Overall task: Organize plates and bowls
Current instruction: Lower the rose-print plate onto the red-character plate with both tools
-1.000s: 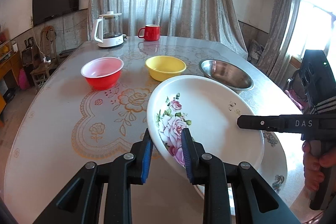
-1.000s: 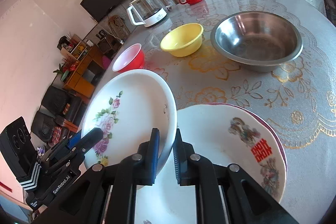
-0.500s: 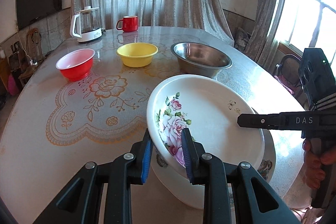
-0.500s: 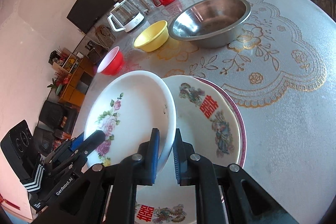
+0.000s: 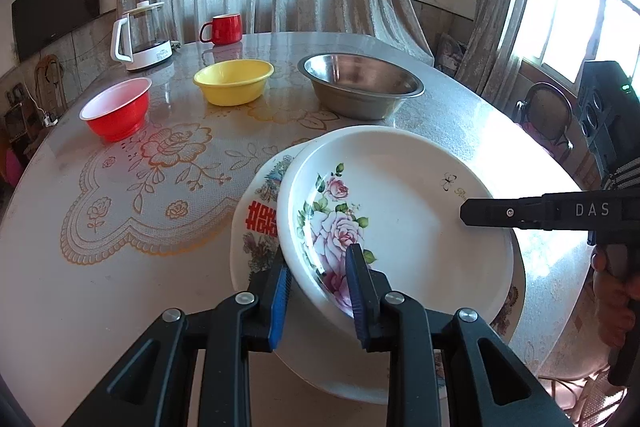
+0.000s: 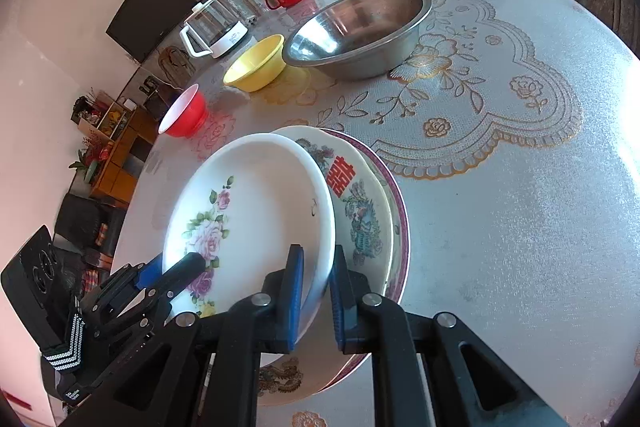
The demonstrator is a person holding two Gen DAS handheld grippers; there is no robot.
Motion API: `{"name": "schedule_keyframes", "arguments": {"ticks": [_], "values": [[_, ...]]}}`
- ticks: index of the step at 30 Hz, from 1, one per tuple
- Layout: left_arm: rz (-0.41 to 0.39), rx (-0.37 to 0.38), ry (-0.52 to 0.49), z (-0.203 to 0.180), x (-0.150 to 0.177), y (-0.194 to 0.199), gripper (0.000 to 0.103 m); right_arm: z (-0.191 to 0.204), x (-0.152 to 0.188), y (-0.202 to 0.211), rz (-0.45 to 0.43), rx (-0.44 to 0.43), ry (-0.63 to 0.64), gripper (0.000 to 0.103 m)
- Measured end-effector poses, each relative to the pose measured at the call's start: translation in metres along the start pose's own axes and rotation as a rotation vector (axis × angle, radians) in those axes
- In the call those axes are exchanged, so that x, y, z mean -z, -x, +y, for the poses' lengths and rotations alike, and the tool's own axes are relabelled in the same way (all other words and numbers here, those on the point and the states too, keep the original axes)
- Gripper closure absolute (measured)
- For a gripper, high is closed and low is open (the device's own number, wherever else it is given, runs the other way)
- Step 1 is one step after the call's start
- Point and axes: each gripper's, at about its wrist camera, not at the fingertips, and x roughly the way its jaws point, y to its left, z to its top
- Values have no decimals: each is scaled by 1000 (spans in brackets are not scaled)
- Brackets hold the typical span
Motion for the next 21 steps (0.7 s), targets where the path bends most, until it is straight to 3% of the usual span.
{"name": "schedule_keyframes", "arguments": {"ticks": [11,21], "values": [[3,-9,-17,-1,1,0,74,18,3,3,-8,122,93,89],[13,0,-17,0,2,2,74,24,4,9,-9,184,151,88]]}}
